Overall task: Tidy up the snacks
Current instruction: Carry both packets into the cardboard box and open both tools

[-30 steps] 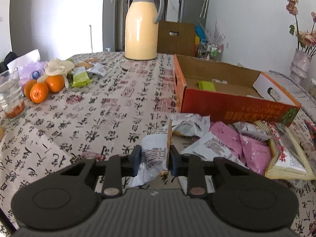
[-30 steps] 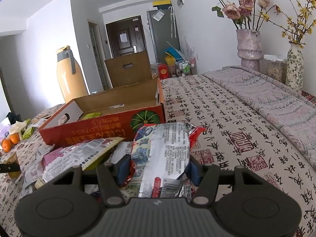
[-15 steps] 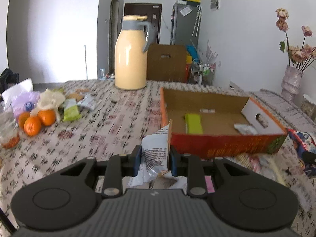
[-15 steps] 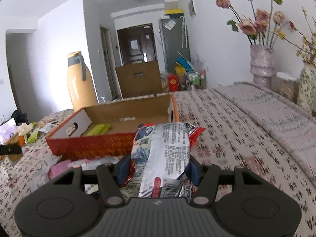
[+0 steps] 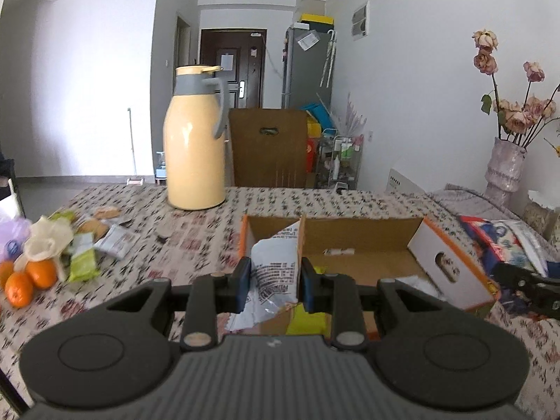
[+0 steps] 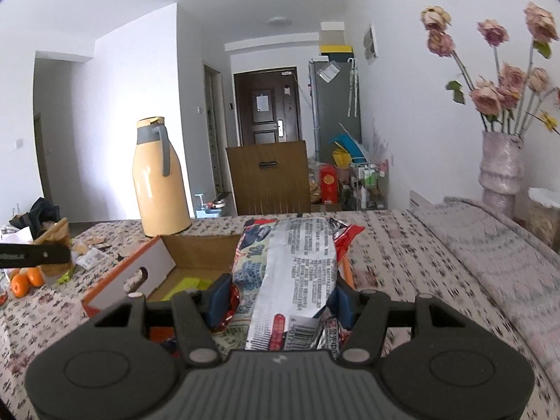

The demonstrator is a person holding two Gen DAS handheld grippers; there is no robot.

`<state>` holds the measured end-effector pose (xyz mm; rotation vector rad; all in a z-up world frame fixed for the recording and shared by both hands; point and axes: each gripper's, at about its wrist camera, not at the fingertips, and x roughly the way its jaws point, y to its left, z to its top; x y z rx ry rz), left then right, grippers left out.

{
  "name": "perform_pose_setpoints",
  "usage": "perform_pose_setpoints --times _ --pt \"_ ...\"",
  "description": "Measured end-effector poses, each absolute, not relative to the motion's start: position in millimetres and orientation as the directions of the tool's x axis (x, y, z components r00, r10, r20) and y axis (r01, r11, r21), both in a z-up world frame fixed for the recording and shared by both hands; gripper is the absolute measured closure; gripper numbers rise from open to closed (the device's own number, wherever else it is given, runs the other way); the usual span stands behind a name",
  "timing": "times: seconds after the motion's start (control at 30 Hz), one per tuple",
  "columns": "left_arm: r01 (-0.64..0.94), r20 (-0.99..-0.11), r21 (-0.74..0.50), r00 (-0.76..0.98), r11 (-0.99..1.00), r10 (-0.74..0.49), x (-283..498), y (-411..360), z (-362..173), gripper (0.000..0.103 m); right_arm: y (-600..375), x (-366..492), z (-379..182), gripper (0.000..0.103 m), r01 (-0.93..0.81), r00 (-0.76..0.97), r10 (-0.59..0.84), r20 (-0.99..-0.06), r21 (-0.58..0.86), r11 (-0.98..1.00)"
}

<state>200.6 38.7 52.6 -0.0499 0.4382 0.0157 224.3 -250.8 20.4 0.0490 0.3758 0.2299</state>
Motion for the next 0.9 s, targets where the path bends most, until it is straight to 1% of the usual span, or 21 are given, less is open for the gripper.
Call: perform_pose_setpoints --times 0.27,0.5,0.73,0.9 --pt "-0.017 -0.426 -0.064 0.904 0.998 -0.012 246.9 25.2 53.1 0.075 -230.4 274.3 25.9 0.044 -0.244 0.898 0.250 -0.362 0.064 0.968" --pt "-0.031 -0.455 -0.070 0.891 0.997 -0.004 278.4 22.4 35.8 0.075 -223.1 309.9 15.1 0.044 -0.253 0.888 0.261 -0.379 0.071 0.965" --pt "-0.029 -0.519 -0.099 0.854 0.995 -0.027 297.0 28.6 11.5 0.075 -219.9 323.4 -8.9 0.044 -0.270 0.862 0.274 -0.427 0.070 0.960" --pt "-0.016 -0.523 -0.090 0.852 0.996 -0.033 294.1 25.0 7.7 0.075 -218.6 322.6 -13.5 0.044 -0.272 0.855 0.272 -0.442 0.066 0.960"
